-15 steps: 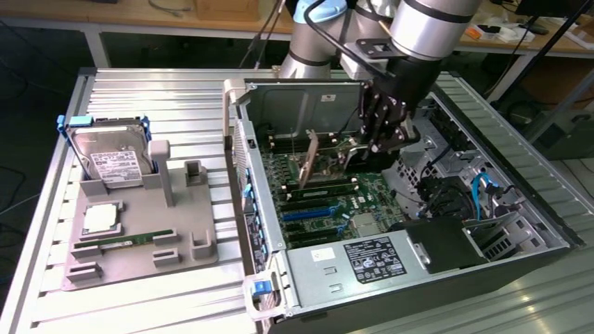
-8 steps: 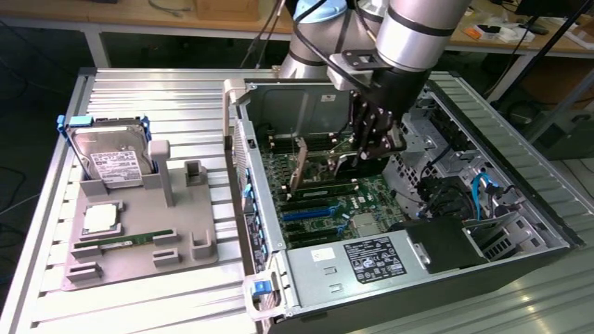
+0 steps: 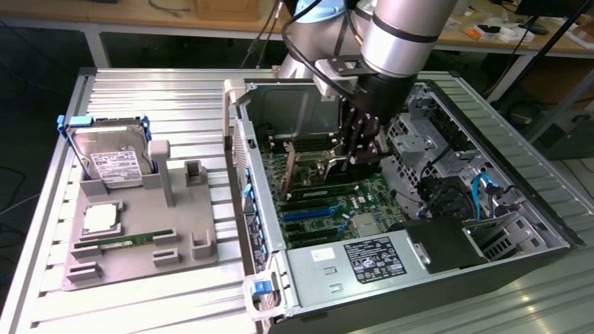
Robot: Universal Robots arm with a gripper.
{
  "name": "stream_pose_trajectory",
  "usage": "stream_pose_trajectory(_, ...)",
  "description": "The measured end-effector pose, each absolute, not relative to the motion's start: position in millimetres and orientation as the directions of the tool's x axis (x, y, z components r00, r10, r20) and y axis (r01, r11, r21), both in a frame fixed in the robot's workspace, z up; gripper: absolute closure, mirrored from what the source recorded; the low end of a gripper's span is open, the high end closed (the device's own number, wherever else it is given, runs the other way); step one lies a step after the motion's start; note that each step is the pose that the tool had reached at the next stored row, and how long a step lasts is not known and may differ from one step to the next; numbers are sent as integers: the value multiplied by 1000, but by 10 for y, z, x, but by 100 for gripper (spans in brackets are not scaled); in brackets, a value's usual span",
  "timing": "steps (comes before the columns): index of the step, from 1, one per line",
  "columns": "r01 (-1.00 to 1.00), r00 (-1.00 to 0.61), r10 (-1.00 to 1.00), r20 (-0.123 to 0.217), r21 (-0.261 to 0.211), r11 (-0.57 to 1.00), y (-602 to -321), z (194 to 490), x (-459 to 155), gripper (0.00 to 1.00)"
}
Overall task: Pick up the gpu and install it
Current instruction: 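Insert the gpu into the slot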
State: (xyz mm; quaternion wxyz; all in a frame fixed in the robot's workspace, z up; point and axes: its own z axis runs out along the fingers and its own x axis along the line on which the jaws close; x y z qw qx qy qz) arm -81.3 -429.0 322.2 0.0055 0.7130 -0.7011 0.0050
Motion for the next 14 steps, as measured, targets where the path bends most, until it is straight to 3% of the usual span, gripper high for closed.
stream_pose_trajectory(14,-1000,13,-1000,15,1,-13,-4380,3013,-858,73)
